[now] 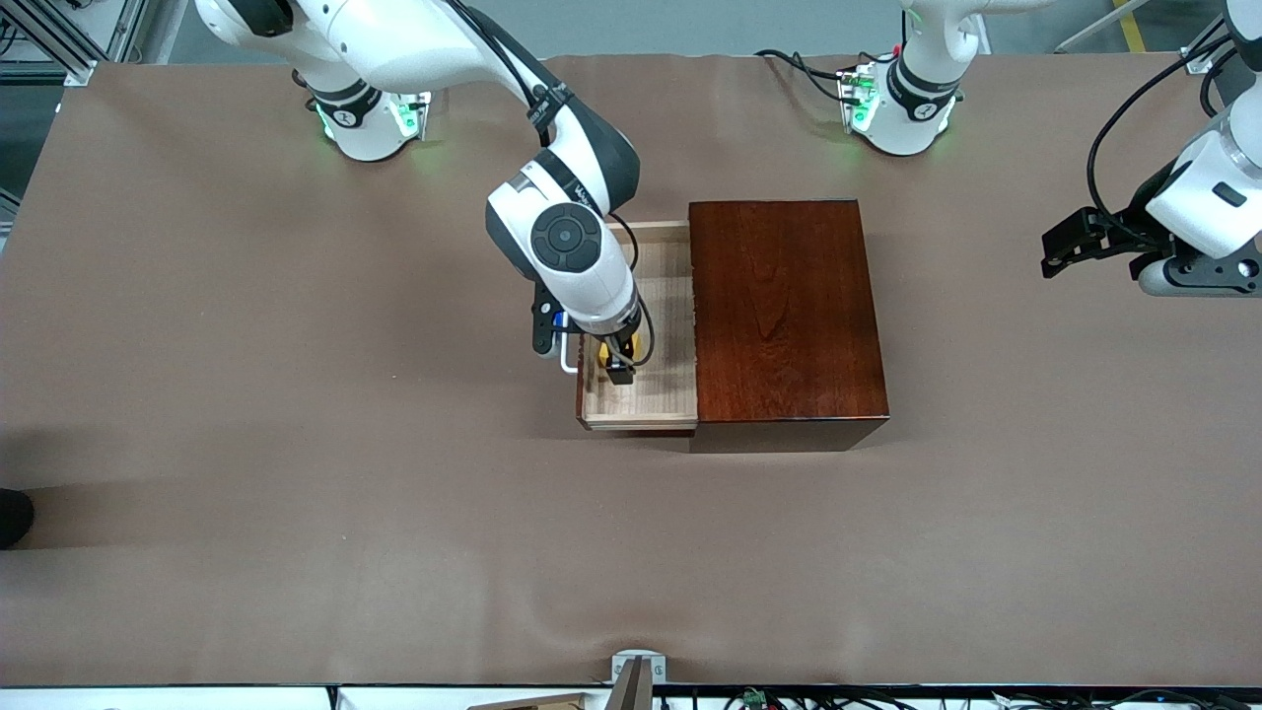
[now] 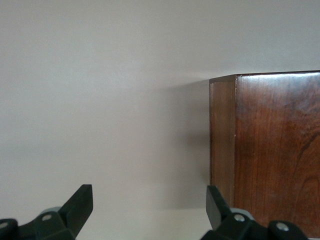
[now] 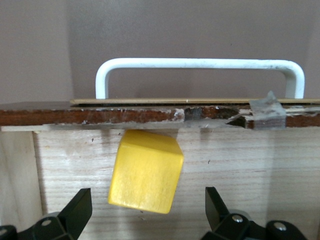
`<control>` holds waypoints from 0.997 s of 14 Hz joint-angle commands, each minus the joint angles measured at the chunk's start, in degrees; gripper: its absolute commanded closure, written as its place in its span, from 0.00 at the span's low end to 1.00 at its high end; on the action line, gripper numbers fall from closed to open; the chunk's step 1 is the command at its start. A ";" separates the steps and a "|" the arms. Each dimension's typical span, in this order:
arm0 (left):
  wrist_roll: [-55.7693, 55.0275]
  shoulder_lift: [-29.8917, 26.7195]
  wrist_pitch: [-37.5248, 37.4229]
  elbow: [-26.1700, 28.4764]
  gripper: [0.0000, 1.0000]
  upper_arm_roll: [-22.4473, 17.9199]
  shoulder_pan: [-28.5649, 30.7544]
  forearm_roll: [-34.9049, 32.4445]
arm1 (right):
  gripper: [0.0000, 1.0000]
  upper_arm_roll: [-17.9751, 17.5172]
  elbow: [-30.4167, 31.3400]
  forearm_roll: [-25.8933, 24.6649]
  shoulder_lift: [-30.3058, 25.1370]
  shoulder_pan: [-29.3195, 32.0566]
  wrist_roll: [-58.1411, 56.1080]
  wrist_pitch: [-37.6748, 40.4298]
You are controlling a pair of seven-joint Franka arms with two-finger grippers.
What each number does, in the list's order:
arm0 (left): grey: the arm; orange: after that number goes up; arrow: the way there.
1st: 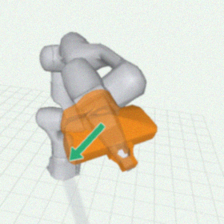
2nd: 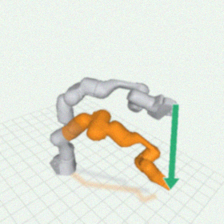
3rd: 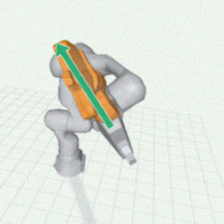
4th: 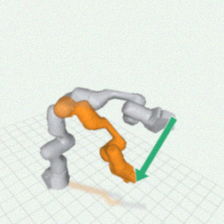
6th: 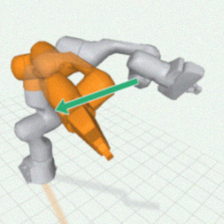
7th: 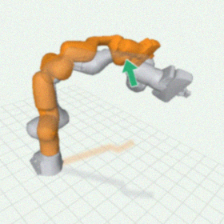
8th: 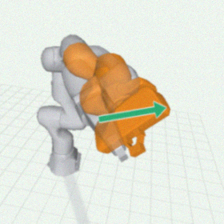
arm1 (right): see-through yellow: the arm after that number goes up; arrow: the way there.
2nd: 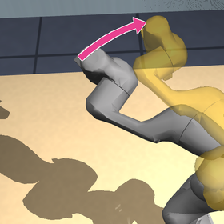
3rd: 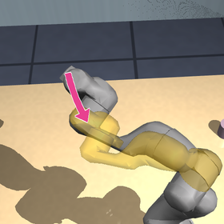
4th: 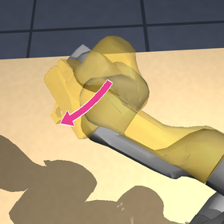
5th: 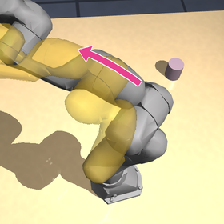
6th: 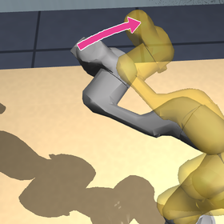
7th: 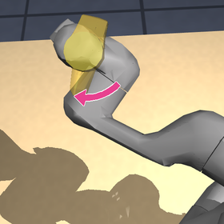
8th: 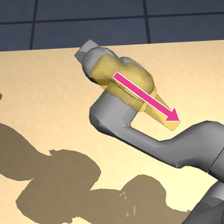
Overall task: Open drawer, take yellow block, close drawer
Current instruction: 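Close the right gripper on the yellow block and lift it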
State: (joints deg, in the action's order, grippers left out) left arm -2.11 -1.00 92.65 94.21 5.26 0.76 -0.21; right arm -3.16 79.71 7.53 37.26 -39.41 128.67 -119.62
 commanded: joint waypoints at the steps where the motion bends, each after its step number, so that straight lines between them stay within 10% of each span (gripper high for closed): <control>1: -0.35 0.56 -0.81 -1.31 0.00 0.28 0.20 0.92 | 0.00 0.70 0.53 -2.07 0.45 -0.84 1.23 -0.79; 4: -0.44 0.56 -0.81 -1.40 0.00 0.28 0.20 0.92 | 0.00 0.70 2.47 -3.39 0.36 -1.54 1.23 -1.67; 8: -0.35 0.56 -0.81 -1.40 0.00 0.28 0.12 0.92 | 0.98 0.61 1.77 -3.31 -0.17 -0.76 1.06 -1.50; 14: -0.35 0.56 -0.81 -1.40 0.00 0.28 0.12 0.92 | 1.00 0.70 -2.98 -3.13 -2.80 0.65 0.18 1.48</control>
State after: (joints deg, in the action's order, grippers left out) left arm -2.11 -1.00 92.65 94.19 5.35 0.76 -0.21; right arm -2.20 77.50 5.14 37.07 -39.86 128.68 -120.56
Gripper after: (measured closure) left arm 0.000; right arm 0.441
